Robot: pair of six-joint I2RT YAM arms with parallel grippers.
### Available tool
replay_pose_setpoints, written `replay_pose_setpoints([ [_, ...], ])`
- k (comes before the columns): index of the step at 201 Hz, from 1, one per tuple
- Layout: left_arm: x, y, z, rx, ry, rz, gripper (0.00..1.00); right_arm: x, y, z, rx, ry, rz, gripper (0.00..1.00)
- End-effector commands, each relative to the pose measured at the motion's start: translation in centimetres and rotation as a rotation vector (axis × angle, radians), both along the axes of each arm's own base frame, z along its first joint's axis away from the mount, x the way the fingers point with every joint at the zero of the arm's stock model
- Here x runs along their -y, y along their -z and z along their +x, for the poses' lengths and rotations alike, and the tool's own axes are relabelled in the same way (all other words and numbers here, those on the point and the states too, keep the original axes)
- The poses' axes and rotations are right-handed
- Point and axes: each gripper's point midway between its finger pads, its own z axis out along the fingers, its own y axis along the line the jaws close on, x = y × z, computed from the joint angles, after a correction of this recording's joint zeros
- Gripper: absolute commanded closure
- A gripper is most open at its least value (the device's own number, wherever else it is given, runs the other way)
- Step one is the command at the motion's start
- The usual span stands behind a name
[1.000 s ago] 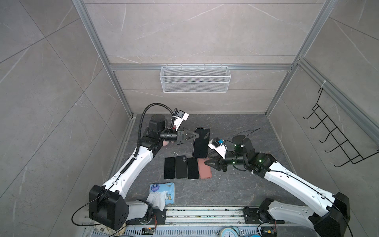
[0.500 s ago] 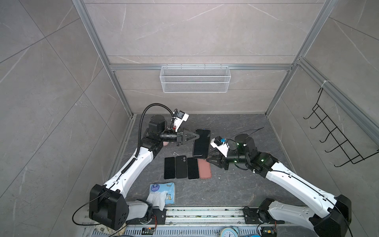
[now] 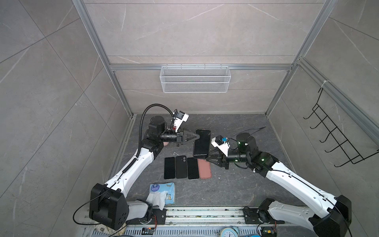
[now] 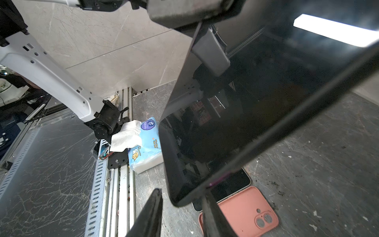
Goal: Take the phone out of the phone case
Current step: Remove the phone case from the phone.
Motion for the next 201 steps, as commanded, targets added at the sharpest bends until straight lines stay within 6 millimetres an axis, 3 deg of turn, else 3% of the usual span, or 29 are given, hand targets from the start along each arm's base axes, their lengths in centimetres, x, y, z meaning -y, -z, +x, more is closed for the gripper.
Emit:
replay_pose_setpoints([
  [1, -0.1, -1.8, -0.9, 0.076, 0.038, -0.039, 1.0, -0.4, -0.6, 0.0, 0.004, -0.024, 0.027, 0.68],
  [85, -0.1, -1.8, -0.9, 0.077, 0.042, -0.047, 1.0, 0.0, 0.0, 0.5, -0.011, -0.001, 0.02, 0.72],
  [129, -0.1, -1.7, -0.9, 0.074, 0.043, -0.047, 1.0, 1.7, 0.1, 1.4, -0.04, 0.059, 0.051, 0.64],
  [201, 0.0, -1.3, -0.7, 0.065, 0.044, -0.047, 1.0, 0.7, -0.3, 0.2, -0.087, -0.047, 0.106, 0.6],
])
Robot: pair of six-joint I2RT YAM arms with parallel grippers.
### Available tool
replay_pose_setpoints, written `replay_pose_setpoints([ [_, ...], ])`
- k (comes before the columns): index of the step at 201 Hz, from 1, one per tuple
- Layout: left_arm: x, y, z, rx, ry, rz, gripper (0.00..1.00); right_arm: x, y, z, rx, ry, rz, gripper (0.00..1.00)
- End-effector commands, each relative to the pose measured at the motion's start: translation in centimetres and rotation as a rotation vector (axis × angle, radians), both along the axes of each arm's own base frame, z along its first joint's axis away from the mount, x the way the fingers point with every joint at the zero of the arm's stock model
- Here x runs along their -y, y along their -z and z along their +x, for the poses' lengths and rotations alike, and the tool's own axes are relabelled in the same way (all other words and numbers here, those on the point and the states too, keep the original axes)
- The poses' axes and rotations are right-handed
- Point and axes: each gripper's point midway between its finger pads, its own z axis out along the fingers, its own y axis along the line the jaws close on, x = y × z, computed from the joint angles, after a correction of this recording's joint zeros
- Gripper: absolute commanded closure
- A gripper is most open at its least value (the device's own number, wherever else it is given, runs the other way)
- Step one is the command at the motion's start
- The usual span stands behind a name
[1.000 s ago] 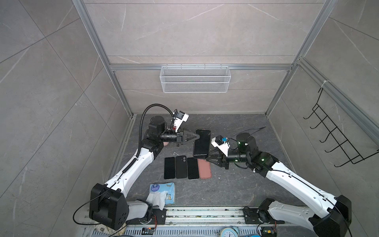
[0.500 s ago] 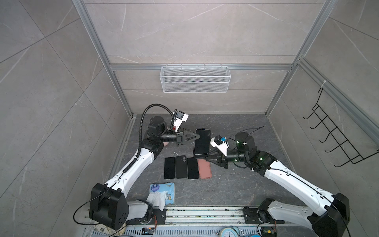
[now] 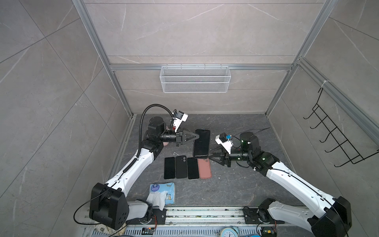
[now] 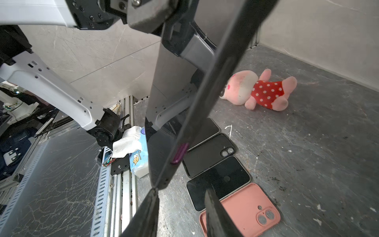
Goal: Take the phone out of the phone case
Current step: Remove the phone case from the phone.
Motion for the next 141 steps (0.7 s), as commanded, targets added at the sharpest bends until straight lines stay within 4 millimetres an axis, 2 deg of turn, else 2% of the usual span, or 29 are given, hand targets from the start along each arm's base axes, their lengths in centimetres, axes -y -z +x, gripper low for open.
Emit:
replay_pose_setpoints([
  [1, 0.0, -1.4, -0.7, 0.069, 0.036, -0.033, 1.0, -0.6, -0.5, -0.8, -0.022, -0.065, 0.047, 0.6],
  [44, 0.1, -1.4, -0.6, 0.072, 0.036, -0.035, 1.0, -0.9, 0.0, -0.8, -0.048, -0.084, 0.051, 0.6],
  [141, 0.2, -1.4, -0.3, 0.075, 0.033, -0.041, 1.0, -1.4, 0.5, -0.8, -0.074, -0.106, 0.06, 0.67],
])
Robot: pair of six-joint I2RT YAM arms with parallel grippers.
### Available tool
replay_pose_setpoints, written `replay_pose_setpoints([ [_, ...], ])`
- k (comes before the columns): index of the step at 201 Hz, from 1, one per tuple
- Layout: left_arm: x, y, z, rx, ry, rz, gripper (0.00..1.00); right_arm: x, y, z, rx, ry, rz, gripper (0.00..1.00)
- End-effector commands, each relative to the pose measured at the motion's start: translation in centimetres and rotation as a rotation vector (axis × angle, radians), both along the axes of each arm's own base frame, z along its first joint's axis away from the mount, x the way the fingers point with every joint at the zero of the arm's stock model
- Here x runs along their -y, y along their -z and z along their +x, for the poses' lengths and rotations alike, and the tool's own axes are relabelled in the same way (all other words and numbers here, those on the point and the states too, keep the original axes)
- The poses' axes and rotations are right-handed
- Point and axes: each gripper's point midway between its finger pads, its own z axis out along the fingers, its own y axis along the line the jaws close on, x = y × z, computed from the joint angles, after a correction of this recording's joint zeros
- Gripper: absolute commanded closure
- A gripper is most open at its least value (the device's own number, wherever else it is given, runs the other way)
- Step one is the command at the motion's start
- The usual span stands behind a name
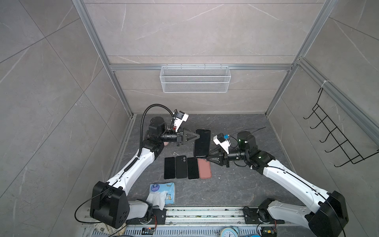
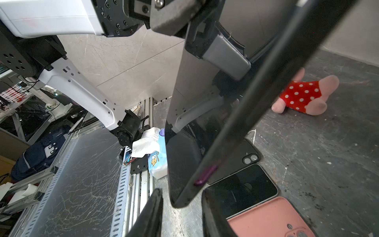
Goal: Take the phone out of the phone case
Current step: Remove the phone case from the phone.
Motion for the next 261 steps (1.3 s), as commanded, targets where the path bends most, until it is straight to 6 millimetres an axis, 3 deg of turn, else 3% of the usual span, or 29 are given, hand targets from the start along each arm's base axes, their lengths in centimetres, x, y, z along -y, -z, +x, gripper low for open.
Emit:
replay_pose_setpoints([
  [1, 0.0, -1.5, -0.7, 0.075, 0.033, -0.035, 1.0, -0.3, 0.2, -0.1, -0.007, -0.02, 0.013, 0.67],
  [54, 0.1, -1.3, -0.6, 0.069, 0.033, -0.036, 1.0, -0.6, 0.2, 0.2, -0.012, -0.02, 0.022, 0.74],
  [102, 0.4, -1.2, -0.2, 0.055, 0.028, -0.051, 1.0, -0.6, 0.8, 0.3, 0.0, -0.027, 0.011, 0.94],
  [123, 0.8, -1.2, 0.4, 0.019, 0.025, -0.063, 1.0, -0.6, 0.9, 0.1, 0.061, -0.05, 0.011, 0.97],
  [152, 2.0, -1.5, 1.0, -0.051, 0.026, -0.082, 1.0, -0.2, 0.3, -0.6, 0.277, -0.092, 0.045, 1.0],
  [206, 5.2, -1.8, 0.2, -0.115, 0.101, -0.085, 1.0, -0.7, -1.3, 1.3, 0.466, -0.07, 0.032, 1.0],
  [261, 6.6, -0.5, 0.6, -0.181, 0.123, -0.075, 1.0, -0.2, -4.1, 4.5, 0.639, 0.099, 0.025, 1.0],
])
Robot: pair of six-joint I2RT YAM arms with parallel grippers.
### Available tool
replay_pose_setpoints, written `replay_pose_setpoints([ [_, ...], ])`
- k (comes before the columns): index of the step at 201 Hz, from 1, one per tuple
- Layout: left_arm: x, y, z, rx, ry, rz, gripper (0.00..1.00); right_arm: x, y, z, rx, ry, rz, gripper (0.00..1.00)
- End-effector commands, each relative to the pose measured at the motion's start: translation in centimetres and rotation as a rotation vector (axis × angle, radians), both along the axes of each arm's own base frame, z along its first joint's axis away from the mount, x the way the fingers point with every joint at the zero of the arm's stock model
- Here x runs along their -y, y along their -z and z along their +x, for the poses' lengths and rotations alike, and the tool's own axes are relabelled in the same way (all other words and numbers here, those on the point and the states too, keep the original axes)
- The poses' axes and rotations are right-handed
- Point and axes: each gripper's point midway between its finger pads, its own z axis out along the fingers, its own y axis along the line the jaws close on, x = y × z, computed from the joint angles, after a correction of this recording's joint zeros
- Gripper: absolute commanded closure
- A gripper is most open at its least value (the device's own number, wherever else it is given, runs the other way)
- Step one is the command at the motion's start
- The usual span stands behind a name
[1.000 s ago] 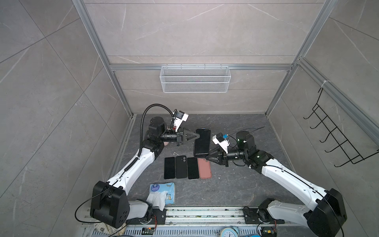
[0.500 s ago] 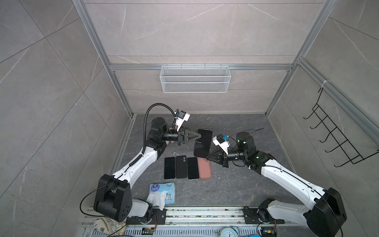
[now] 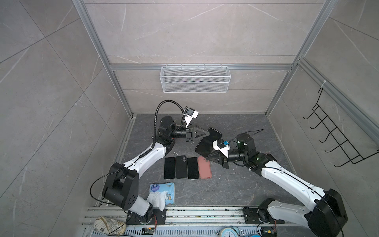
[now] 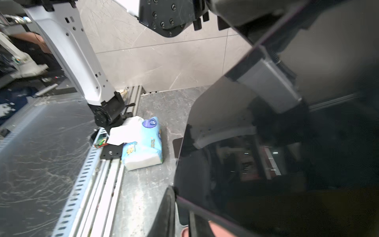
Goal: Take the phone out of the phone case
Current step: Remove the phone case from the phone.
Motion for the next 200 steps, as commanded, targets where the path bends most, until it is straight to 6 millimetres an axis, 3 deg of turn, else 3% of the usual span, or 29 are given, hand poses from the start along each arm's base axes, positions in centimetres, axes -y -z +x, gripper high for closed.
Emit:
replay_pose_setpoints([
  [1, 1.5, 0.0, -0.6, -0.136, 0.031, 0.018, 1.0, -0.1, -5.5, 3.7, 0.315, 0.136, 0.078, 1.0],
  [38, 1.5, 0.3, -0.9, -0.149, 0.036, 0.011, 1.0, 0.9, -5.7, 4.3, 0.319, 0.238, 0.125, 1.0],
  [78, 1.1, -0.7, -1.5, -0.124, 0.04, -0.003, 1.0, 2.6, -3.0, 4.3, 0.212, 0.346, 0.107, 1.0],
  [107, 0.0, -0.3, -2.2, -0.09, 0.004, 0.024, 1.0, 4.7, -2.6, 4.0, 0.112, 0.472, 0.15, 0.73],
  [131, -0.8, 0.4, -2.7, -0.047, -0.051, 0.062, 1.0, 6.4, -3.6, 4.0, 0.015, 0.565, 0.2, 0.61],
  [155, -1.3, 0.7, -3.0, -0.019, -0.076, 0.072, 1.0, 7.5, -5.8, 3.6, -0.068, 0.598, 0.265, 0.53],
  [200, -2.0, 1.6, -2.4, 0.019, -0.162, 0.112, 1.0, 7.8, -7.5, 2.7, -0.134, 0.555, 0.222, 0.5],
])
